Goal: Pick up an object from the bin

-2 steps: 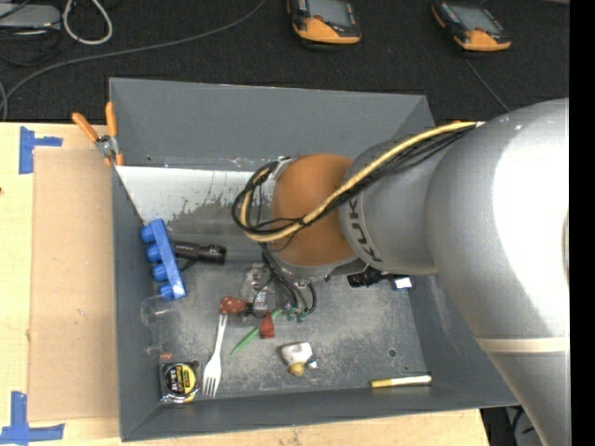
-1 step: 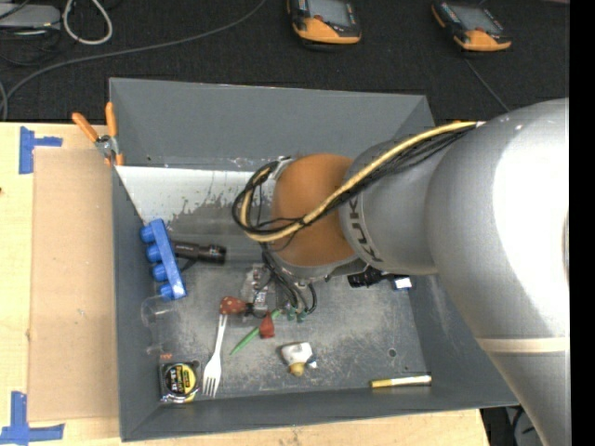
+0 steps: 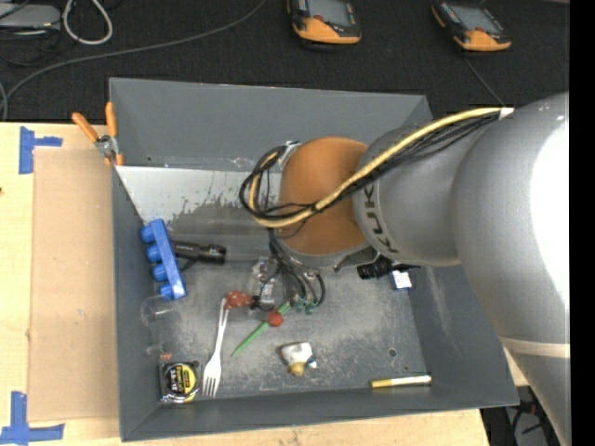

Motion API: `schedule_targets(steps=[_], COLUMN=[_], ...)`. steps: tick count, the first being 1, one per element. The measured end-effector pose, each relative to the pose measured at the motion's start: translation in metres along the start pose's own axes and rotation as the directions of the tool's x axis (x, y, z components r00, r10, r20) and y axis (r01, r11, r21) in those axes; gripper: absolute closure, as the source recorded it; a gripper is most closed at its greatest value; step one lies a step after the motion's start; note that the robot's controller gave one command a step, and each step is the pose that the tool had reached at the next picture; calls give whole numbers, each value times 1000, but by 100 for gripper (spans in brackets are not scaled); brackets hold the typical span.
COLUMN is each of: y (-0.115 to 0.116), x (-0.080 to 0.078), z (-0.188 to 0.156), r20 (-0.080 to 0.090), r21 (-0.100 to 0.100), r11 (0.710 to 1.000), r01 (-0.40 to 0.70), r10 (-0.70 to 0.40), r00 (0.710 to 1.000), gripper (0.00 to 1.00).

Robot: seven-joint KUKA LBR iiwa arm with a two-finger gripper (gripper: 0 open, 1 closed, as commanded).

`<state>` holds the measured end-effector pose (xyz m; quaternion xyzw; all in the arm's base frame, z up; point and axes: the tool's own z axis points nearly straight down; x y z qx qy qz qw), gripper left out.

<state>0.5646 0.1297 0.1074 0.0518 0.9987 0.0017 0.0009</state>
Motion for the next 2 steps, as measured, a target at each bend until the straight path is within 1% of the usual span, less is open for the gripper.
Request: schedule_targets(steps=[1, 2], y=[1, 1], x=[-3, -3], z=[-46, -63], r20=[10, 10], r21=[-3, -3], r11=[1000, 1000], r01=[1, 1], r10=[-1, -1], r00=[1000, 1000], gripper=[100, 100])
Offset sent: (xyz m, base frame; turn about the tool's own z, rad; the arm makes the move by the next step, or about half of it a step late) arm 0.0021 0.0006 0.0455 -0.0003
